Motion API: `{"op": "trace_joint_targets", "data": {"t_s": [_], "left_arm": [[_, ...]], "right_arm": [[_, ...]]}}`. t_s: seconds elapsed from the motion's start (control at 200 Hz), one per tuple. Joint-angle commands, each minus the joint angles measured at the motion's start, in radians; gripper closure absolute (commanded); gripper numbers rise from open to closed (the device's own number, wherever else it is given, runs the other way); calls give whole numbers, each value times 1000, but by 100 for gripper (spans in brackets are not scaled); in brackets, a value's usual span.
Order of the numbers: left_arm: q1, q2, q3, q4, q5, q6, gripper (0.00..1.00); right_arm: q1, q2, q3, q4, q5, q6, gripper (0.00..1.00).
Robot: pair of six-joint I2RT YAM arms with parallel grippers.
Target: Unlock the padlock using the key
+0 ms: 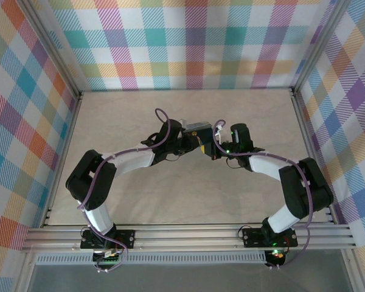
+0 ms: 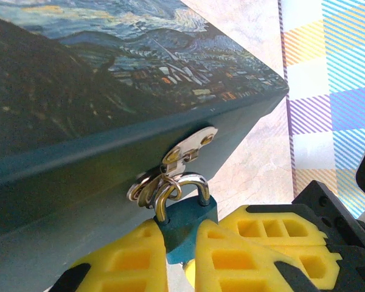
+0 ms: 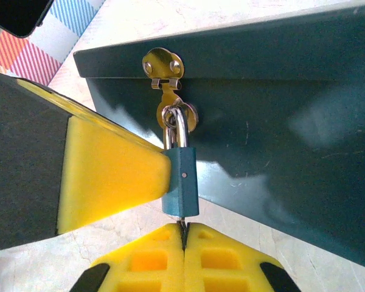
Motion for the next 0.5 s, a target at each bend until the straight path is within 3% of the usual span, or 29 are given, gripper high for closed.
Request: {"op": "trace_joint_targets", "data": {"t_s": [0.0, 0.2, 0.495], "left_arm": [[-44, 14, -9, -72, 91, 11, 86], [-43, 31, -10, -41, 99, -9, 85], [-45, -7, -33, -68, 63, -6, 68]], "right_arm": [[13, -52, 55, 225, -74, 0, 100], [13, -49, 12, 211, -51, 16, 100], [13, -22, -47, 193, -17, 61, 100]]}}
